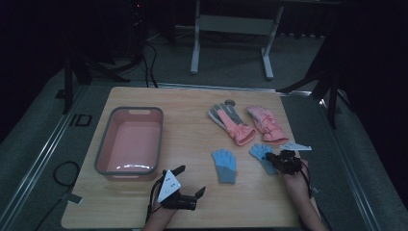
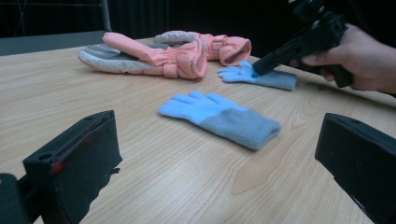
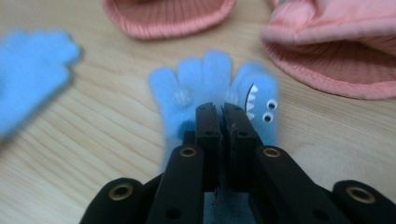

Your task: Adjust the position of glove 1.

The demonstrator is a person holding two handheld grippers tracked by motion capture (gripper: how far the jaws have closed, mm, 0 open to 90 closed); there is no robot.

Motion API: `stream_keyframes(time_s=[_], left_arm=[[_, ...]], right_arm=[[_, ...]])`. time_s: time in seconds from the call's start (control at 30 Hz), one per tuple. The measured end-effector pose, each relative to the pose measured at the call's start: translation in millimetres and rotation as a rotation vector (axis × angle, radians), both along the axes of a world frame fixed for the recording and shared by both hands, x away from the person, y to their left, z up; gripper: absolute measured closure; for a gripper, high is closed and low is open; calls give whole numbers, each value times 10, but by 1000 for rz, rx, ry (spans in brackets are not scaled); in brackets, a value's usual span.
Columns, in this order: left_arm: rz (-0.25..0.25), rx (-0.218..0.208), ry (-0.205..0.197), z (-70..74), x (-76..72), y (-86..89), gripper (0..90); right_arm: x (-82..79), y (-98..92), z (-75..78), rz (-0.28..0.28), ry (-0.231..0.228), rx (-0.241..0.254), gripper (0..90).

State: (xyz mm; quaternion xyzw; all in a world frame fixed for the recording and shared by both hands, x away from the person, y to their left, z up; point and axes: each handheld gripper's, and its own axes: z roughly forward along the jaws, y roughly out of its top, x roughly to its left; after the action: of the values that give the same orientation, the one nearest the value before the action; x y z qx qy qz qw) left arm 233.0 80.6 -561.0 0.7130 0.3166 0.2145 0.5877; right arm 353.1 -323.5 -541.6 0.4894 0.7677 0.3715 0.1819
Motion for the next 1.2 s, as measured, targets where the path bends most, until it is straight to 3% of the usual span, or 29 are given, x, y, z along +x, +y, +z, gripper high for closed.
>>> stream_keyframes(time_s=[0.17,0.27,0.43,0.57,0.67,0.93,1.03,1.1,1.2], left_arm=[[1,5,-4,0,-4,-4,0],[3,5,-6,0,-8,-6,0],[5,5,-6,0,-8,-7,0],[0,8,-8,1,-11,-11,0],[-1,9,-8,1,-10,-12,0],[-4,6,-8,0,-11,-11,0],[-5,5,-5,0,-8,-10,0],[-4,2,-5,0,-8,-8,0],[-6,3,-5,0,-8,-9,0]], right_arm=[[-261,119,205,-162,-37,-11,862],[-390,131,266,-253,-10,57,863],[-586,253,259,-322,-6,89,863],[-594,389,190,-346,-9,49,862],[-562,430,141,-369,-12,57,862],[-493,522,-108,-379,26,25,824],[-479,500,-50,-335,36,22,732],[-475,452,16,-317,18,12,691],[-443,316,143,-233,-9,30,649]])
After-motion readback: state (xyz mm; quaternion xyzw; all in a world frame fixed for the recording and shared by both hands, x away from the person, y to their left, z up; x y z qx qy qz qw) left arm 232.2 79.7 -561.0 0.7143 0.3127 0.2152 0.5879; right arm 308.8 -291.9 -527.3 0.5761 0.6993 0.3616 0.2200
